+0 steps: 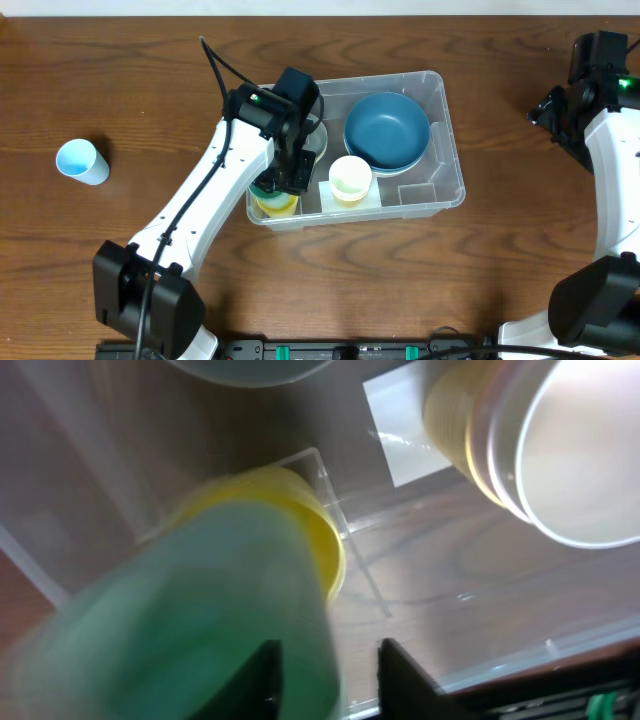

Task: Pack container
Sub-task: 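Lower the mint cup into the yellow cup and release, then move the left gripper to the blue cup and grasp it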

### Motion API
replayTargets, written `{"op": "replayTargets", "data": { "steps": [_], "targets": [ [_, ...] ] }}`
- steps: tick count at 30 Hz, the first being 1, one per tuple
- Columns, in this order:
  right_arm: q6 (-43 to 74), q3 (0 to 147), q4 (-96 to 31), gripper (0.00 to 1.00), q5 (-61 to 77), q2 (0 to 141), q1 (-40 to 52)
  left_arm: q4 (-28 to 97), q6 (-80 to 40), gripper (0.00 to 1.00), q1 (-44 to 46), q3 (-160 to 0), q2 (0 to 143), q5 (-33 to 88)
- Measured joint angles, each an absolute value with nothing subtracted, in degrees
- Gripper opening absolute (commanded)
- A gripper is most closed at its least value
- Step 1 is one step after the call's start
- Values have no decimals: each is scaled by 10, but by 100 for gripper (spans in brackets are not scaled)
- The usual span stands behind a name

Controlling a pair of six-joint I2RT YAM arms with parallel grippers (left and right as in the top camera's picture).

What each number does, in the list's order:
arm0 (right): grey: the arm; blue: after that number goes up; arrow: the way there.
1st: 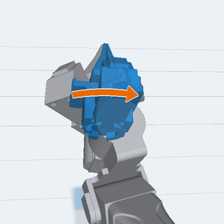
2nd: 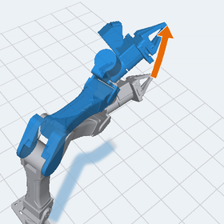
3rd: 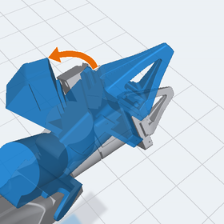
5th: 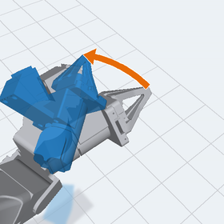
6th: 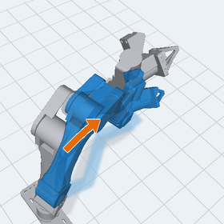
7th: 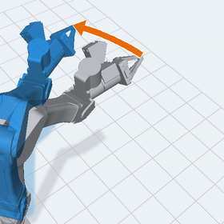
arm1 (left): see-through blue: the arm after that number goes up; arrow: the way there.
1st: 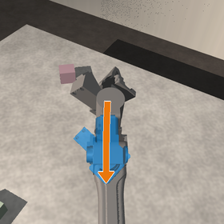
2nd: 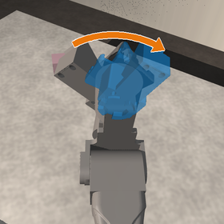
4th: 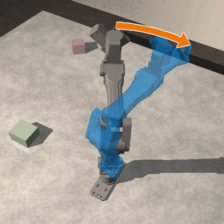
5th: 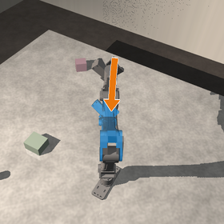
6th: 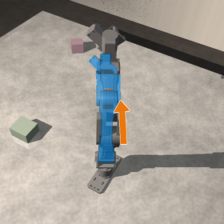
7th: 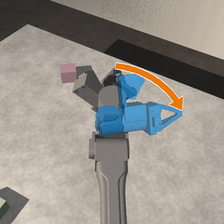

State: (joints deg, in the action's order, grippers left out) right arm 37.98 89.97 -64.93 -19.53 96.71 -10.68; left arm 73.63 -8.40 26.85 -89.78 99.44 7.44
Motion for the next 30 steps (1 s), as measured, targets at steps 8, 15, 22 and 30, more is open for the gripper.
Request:
{"op": "replayTargets", "data": {
  "steps": [8,15,22,30],
  "targets": [
    [380,900,-649,99,-195,967,-107,732,-88,46,267,-897,994,73],
    [380,900,-649,99,-195,967,-107,780,-87,49,232,-982,998,73],
    [380,900,-649,99,-195,967,-107,801,-76,58,123,-1154,995,13],
    [380,900,-649,99,-195,967,-107,725,-107,58,-113,-1169,1009,-33]
  ]
}}
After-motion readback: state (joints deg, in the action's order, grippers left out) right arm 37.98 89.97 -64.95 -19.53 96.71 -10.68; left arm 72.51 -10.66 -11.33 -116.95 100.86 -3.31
